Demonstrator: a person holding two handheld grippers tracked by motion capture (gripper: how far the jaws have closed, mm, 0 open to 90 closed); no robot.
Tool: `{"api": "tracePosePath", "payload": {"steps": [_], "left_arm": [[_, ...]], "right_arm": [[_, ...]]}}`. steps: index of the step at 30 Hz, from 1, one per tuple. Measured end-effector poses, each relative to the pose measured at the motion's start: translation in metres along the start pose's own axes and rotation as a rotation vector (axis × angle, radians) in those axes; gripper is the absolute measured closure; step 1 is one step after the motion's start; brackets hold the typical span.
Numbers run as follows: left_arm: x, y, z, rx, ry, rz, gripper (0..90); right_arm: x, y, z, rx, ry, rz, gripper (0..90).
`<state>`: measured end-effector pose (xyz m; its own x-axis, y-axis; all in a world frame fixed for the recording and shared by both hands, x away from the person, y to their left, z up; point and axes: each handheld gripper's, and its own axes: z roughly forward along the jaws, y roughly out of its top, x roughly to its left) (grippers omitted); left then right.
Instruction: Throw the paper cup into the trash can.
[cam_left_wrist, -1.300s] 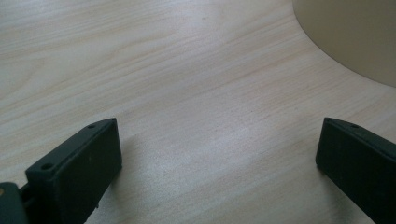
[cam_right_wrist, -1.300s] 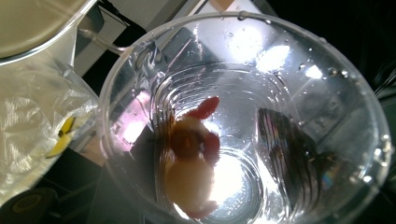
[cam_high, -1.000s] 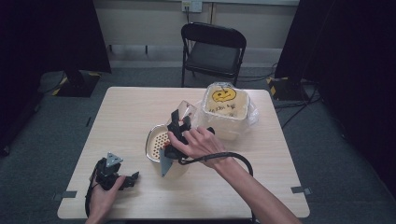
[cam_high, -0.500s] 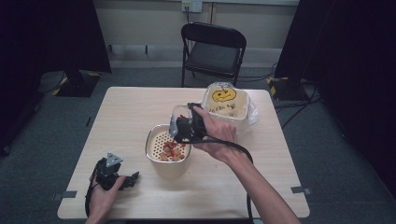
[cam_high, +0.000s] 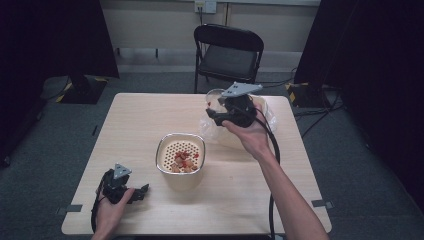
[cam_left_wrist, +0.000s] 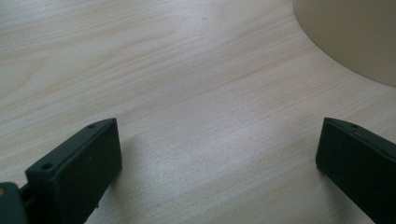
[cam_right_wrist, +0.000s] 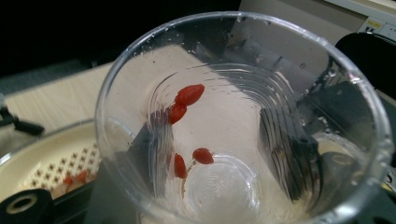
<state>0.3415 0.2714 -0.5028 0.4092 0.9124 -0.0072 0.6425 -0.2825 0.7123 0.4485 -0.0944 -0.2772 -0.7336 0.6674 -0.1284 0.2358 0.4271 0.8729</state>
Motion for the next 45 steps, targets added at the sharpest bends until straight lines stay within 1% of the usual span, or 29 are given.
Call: {"api": "tracePosePath", "payload": {"steps": [3,4,6,8,9,10,11,13,14,16,17,21,22,24,25,26,28,29,30,31,32,35,37,40,43,44,45], "left_arm": [[0.000,0.000,0.000,0.001,0.000,0.002,0.0],[0.000,0.000,0.000,0.000,0.000,0.001,0.0],[0.000,0.000,0.000,0.000,0.000,0.000,0.0],[0.000,0.000,0.000,0.001,0.000,0.002,0.0],[0.000,0.000,0.000,0.000,0.000,0.001,0.0],[0.000,0.000,0.000,0.000,-0.001,0.002,0.0],[0.000,0.000,0.000,-0.001,0.000,0.001,0.0],[0.000,0.000,0.000,0.000,-0.001,0.001,0.0],[0.000,0.000,0.000,0.000,-0.001,0.001,0.0],[0.000,0.000,0.000,0.000,-0.001,0.001,0.0],[0.000,0.000,0.000,-0.006,-0.001,-0.006,0.0],[0.000,0.000,0.000,0.000,-0.001,0.001,0.0],[0.000,0.000,0.000,-0.001,-0.001,0.000,0.0],[0.000,0.000,0.000,0.000,-0.001,0.001,0.0],[0.000,0.000,0.000,-0.001,-0.001,0.001,0.0],[0.000,0.000,0.000,0.001,-0.001,0.002,0.0],[0.000,0.000,0.000,-0.001,-0.001,0.001,0.0],[0.000,0.000,0.000,0.000,0.000,0.002,0.0],[0.000,0.000,0.000,0.000,-0.001,0.001,0.0],[0.000,0.000,0.000,0.000,-0.001,0.002,0.0],[0.000,0.000,0.000,0.000,-0.001,0.002,0.0],[0.000,0.000,0.000,0.000,-0.001,0.001,0.0],[0.000,0.000,0.000,0.000,-0.001,0.001,0.0],[0.000,0.000,0.000,0.000,-0.001,0.000,0.0],[0.000,0.000,0.000,-0.004,-0.001,-0.004,0.0],[0.000,0.000,0.000,-0.001,0.000,0.000,0.0],[0.000,0.000,0.000,0.000,-0.001,0.002,0.0]], "right_arm": [[-0.016,0.002,-0.004,-0.037,0.006,0.065,45.7],[-0.021,0.003,-0.005,-0.035,-0.008,0.073,45.6],[-0.029,0.003,-0.006,-0.040,-0.014,0.098,45.6],[-0.037,0.004,-0.005,-0.028,-0.040,0.101,45.4],[-0.042,0.004,-0.004,-0.027,-0.044,0.112,45.3],[-0.046,0.004,-0.003,-0.021,-0.055,0.111,45.1],[-0.052,0.003,0.000,-0.013,-0.073,0.120,45.0],[-0.061,0.001,0.005,0.002,-0.089,0.152,44.8],[-0.065,0.000,0.007,0.012,-0.102,0.155,44.8],[-0.074,-0.002,0.010,0.015,-0.114,0.179,44.6],[-0.077,-0.003,0.011,0.018,-0.118,0.183,44.5],[-0.092,-0.004,0.013,0.023,-0.142,0.216,42.6],[-0.097,-0.006,0.015,0.027,-0.141,0.230,39.5],[-0.105,-0.010,0.019,0.046,-0.153,0.249,37.3],[-0.108,-0.012,0.021,0.049,-0.159,0.264,33.5],[-0.111,-0.015,0.023,0.058,-0.164,0.269,33.3],[-0.113,-0.019,0.026,0.075,-0.171,0.277,30.2],[-0.114,-0.021,0.027,0.074,-0.172,0.276,26.5],[-0.114,-0.022,0.028,0.078,-0.183,0.276,22.7],[-0.115,-0.023,0.029,0.095,-0.197,0.277,18.5],[-0.116,-0.024,0.030,0.104,-0.200,0.278,17.5],[-0.118,-0.026,0.030,0.102,-0.195,0.282,15.9],[-0.117,-0.025,0.029,0.102,-0.196,0.274,15.7],[-0.115,-0.024,0.028,0.091,-0.191,0.279,15.7],[-0.110,-0.025,0.027,0.084,-0.187,0.275,15.8],[-0.105,-0.028,0.026,0.073,-0.180,0.278,15.9],[-0.103,-0.030,0.027,0.075,-0.173,0.278,16.5]]}}
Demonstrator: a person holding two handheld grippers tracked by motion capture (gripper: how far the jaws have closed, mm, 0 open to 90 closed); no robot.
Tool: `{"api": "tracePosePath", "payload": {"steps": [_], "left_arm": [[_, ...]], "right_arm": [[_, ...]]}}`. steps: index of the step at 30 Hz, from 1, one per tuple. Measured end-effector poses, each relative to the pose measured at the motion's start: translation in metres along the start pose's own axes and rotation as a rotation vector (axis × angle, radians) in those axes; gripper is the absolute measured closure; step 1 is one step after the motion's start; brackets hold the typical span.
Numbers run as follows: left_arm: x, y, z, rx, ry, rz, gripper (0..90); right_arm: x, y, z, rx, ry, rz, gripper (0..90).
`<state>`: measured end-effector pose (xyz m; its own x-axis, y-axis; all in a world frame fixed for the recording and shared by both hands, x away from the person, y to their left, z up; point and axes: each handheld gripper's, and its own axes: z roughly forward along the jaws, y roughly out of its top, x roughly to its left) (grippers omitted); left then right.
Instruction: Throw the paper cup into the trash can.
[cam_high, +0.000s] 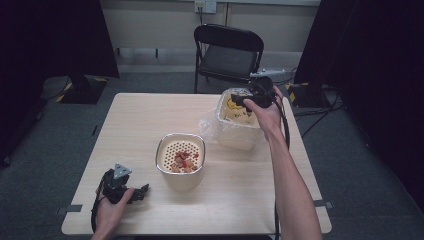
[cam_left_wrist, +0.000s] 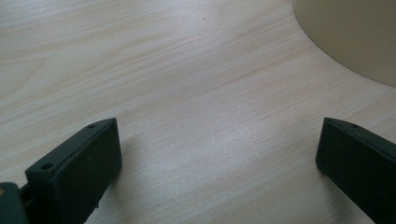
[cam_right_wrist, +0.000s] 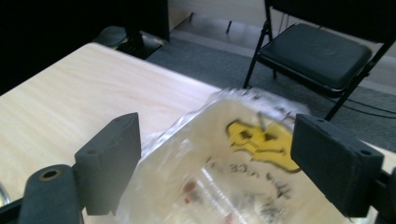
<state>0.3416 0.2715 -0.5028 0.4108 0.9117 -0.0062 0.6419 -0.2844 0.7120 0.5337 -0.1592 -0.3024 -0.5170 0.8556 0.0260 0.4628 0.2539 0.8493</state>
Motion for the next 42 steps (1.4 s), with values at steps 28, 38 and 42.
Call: {"api": "tracePosePath", "payload": {"steps": [28,38,42], "left_arm": [[0.000,0.000,0.001,-0.005,-0.003,-0.006,0.0],[0.000,0.000,0.001,-0.005,-0.004,-0.006,0.0],[0.000,0.000,0.001,-0.005,-0.005,-0.006,0.0]], "right_arm": [[0.043,-0.067,-0.072,-0.051,0.052,-0.049,17.7],[0.052,-0.124,-0.084,0.001,0.077,-0.027,16.9],[0.053,-0.144,-0.084,0.027,0.076,-0.024,16.6]]}}
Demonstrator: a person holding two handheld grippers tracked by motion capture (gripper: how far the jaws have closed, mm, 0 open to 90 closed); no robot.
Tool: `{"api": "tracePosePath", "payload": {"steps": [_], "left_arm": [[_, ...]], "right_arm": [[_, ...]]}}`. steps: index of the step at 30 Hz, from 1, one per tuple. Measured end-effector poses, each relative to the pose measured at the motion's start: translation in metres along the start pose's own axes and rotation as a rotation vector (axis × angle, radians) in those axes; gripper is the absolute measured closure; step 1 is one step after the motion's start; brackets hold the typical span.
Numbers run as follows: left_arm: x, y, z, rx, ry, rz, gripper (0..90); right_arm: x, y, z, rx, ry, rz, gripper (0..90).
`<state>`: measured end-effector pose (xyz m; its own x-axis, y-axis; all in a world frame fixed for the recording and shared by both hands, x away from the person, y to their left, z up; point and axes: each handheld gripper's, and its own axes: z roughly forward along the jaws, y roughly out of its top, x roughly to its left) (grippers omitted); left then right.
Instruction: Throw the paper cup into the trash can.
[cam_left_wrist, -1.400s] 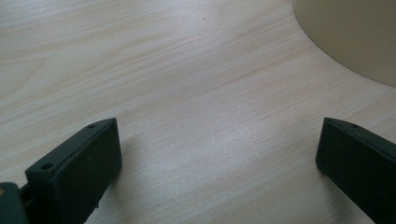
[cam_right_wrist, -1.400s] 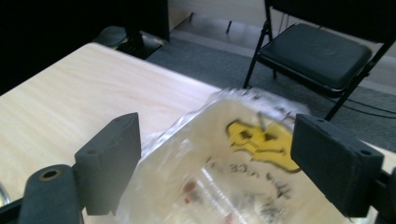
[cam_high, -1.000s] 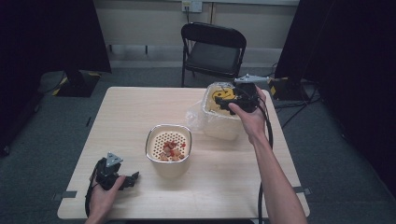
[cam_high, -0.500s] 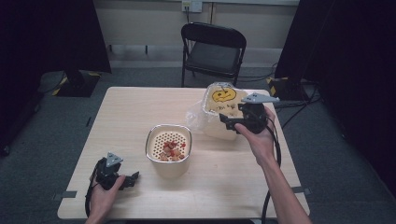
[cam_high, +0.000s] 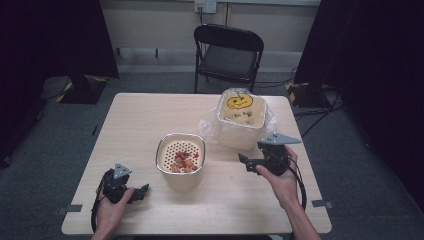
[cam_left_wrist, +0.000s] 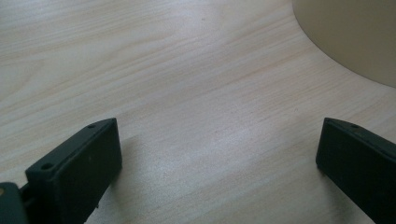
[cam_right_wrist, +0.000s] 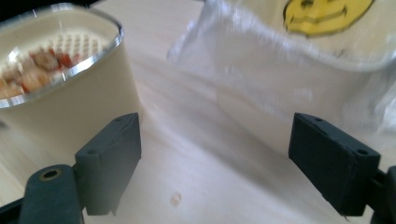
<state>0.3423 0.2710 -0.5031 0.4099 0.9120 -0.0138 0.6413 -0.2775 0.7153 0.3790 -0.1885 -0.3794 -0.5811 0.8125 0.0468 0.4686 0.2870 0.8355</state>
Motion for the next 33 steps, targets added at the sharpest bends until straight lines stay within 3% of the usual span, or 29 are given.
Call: {"api": "tracePosePath", "payload": {"steps": [2,11,19,24,28,33], "left_arm": [[0.000,0.000,0.000,0.000,0.000,0.000,0.0],[0.001,0.000,0.000,0.007,0.003,0.009,0.0],[0.000,0.001,0.000,0.002,0.003,0.003,0.0],[0.000,0.000,0.000,0.002,0.003,0.003,0.0],[0.001,0.000,0.000,0.007,0.003,0.010,0.0],[0.001,0.000,0.000,0.006,0.003,0.010,0.0]], "right_arm": [[0.000,-0.010,0.000,0.022,-0.015,-0.008,16.6],[-0.007,-0.056,0.006,0.076,-0.020,0.039,16.4],[-0.020,-0.095,0.027,0.172,-0.073,0.068,15.6],[-0.024,-0.107,0.034,0.210,-0.103,0.072,15.5],[-0.024,-0.113,0.037,0.213,-0.138,0.046,14.4],[-0.023,-0.118,0.038,0.171,-0.150,0.040,11.1]]}}
